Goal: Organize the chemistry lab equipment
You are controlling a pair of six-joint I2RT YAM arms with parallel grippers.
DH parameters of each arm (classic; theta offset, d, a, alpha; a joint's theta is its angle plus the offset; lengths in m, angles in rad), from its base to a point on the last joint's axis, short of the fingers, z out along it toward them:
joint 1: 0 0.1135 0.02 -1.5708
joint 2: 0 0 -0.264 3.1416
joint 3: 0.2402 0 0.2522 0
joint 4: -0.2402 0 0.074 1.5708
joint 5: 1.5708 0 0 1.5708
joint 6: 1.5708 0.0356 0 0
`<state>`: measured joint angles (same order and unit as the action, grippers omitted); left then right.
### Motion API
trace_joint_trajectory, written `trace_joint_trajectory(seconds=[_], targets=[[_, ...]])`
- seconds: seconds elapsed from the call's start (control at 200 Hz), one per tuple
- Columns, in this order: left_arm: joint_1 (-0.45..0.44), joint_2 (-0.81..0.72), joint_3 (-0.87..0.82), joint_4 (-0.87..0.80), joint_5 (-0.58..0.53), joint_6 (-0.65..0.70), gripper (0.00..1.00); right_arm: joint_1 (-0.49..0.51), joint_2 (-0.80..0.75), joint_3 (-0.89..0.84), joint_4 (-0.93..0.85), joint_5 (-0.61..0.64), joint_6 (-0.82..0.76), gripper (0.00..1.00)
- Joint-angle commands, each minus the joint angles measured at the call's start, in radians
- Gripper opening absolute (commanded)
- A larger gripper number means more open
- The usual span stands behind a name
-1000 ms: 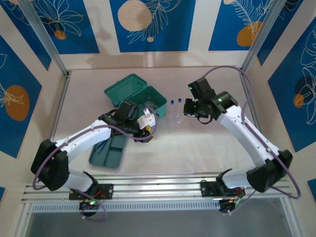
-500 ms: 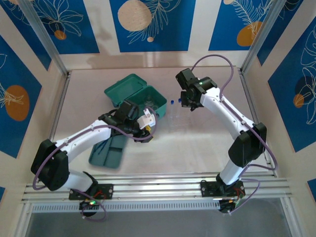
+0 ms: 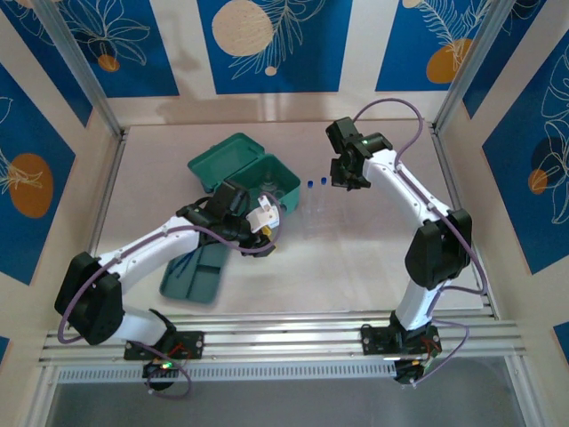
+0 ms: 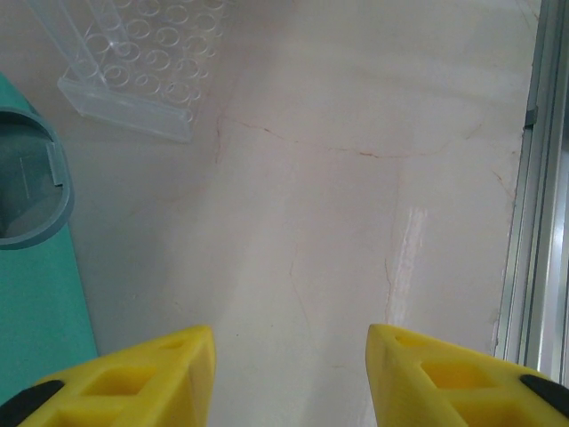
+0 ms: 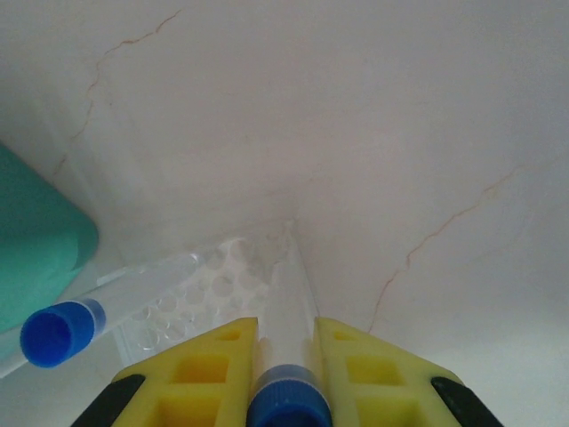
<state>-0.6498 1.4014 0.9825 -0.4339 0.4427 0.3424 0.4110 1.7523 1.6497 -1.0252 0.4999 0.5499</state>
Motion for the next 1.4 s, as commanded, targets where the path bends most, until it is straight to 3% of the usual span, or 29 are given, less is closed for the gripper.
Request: trace_joint_trajectory(seconds=[0.0,1.396], targets=[[0.006,-0.025,-0.012,-0.015,0.003,0.011,0.48,-0.002,0.020,0.038,0.020,-0.057,-0.013,0.13],[0.005,-0.031,-0.017,-0.014,0.001,0.017,0.48,0.021,0.121,0.081,0.007,-0.039,-0.029,0.14]])
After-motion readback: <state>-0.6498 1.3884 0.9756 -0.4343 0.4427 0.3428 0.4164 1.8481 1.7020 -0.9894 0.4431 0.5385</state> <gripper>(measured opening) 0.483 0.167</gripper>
